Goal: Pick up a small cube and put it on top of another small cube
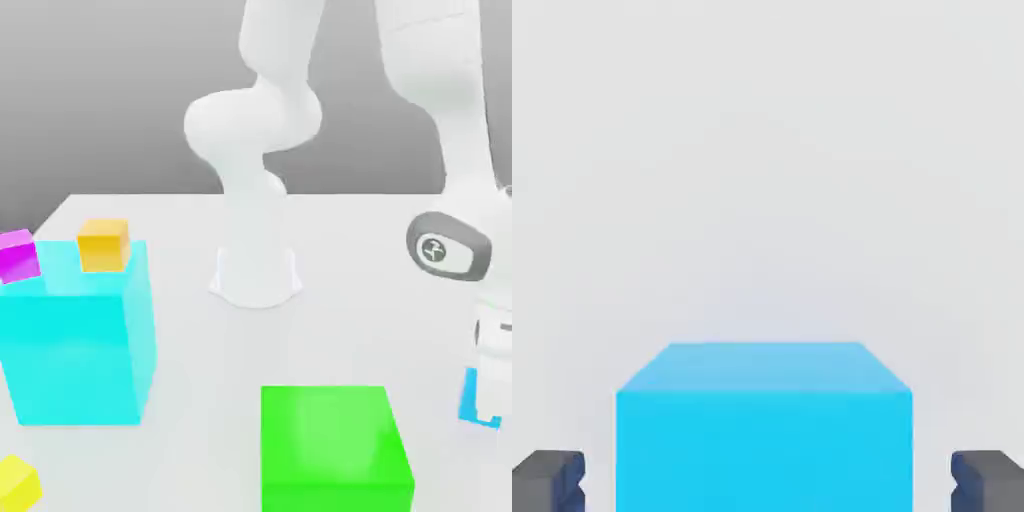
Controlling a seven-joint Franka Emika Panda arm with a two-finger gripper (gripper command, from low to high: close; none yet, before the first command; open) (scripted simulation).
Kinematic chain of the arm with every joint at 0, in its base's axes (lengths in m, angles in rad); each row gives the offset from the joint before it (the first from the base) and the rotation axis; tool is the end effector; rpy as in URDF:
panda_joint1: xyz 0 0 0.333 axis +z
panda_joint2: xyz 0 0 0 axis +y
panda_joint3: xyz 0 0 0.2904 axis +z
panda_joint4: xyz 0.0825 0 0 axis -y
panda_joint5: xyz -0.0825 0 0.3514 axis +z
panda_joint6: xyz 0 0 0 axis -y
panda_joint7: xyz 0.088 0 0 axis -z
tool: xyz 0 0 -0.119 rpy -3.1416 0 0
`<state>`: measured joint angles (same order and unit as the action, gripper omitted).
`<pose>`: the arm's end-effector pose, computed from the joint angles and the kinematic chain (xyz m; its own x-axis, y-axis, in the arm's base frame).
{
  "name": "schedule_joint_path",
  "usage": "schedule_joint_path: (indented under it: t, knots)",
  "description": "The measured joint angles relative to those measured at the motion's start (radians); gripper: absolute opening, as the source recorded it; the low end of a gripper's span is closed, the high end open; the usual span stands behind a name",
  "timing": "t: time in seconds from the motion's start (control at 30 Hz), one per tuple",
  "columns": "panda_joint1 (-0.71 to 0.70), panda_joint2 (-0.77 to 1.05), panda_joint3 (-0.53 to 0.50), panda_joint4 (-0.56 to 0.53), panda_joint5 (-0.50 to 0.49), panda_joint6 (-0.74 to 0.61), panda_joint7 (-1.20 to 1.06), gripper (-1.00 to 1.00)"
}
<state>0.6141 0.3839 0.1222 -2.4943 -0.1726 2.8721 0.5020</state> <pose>0.3191 0.3084 0.1356 0.9242 0.3820 0.0003 0.3820 -0.9242 0.0000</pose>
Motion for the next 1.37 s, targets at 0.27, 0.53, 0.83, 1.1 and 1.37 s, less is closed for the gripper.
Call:
schedule_joint_path:
  t: [0.27,0.53,0.83,1.1,1.37]
  knots:
    - [-0.025,-0.113,0.036,-0.023,0.050,-0.090,-0.037,-1.00]
    - [-0.296,-0.364,-0.088,0.007,0.126,-0.344,-0.306,-1.00]
    - [-0.570,-0.597,-0.298,0.060,0.085,-0.615,-0.573,-1.00]
    - [-0.813,-0.776,-0.542,0.099,-0.008,-0.836,-0.773,-1.00]
    - [-0.869,-0.737,-0.624,0.016,-0.026,-0.718,-0.830,1.00]
